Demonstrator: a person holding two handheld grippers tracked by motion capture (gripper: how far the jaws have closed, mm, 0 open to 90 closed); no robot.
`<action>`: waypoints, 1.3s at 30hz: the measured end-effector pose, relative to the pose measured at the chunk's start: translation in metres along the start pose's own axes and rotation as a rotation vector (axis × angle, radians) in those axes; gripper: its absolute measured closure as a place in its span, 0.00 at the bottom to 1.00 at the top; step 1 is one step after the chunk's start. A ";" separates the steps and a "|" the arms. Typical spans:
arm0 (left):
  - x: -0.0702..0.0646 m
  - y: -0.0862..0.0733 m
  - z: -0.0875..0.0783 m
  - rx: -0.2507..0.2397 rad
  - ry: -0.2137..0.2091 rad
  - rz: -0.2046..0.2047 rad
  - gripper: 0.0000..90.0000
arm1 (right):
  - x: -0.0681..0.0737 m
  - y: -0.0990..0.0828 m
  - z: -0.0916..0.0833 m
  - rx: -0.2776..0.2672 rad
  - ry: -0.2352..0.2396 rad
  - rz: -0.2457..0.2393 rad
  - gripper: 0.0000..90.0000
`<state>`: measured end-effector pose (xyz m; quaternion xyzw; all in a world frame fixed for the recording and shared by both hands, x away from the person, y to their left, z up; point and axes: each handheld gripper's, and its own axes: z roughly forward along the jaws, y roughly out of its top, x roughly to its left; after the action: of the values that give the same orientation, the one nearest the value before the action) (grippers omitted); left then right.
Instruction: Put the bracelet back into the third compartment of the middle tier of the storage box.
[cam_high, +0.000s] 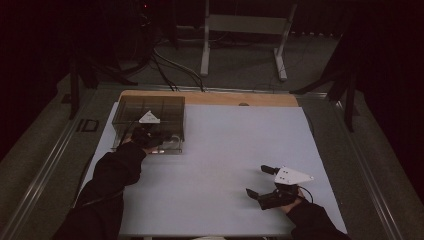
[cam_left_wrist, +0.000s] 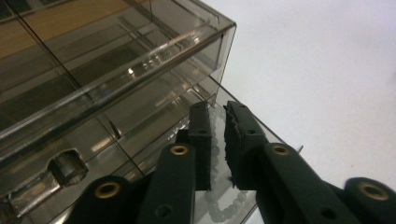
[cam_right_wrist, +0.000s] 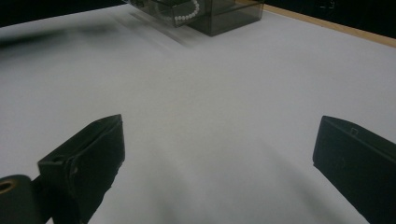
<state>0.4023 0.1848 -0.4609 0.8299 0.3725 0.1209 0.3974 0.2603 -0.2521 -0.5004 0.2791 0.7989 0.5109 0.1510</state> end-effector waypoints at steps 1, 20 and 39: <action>0.000 0.001 -0.001 -0.006 0.004 -0.005 0.89 | 0.000 0.000 0.000 0.000 0.000 0.000 0.02; -0.013 0.006 -0.019 -0.018 0.047 -0.050 0.22 | 0.000 0.000 0.000 0.001 -0.001 -0.002 0.02; -0.017 0.004 -0.040 -0.047 0.063 -0.047 0.02 | 0.000 0.000 0.000 -0.002 -0.003 -0.003 0.02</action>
<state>0.3727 0.1943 -0.4301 0.8071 0.4011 0.1465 0.4078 0.2602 -0.2521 -0.4999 0.2784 0.7986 0.5111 0.1530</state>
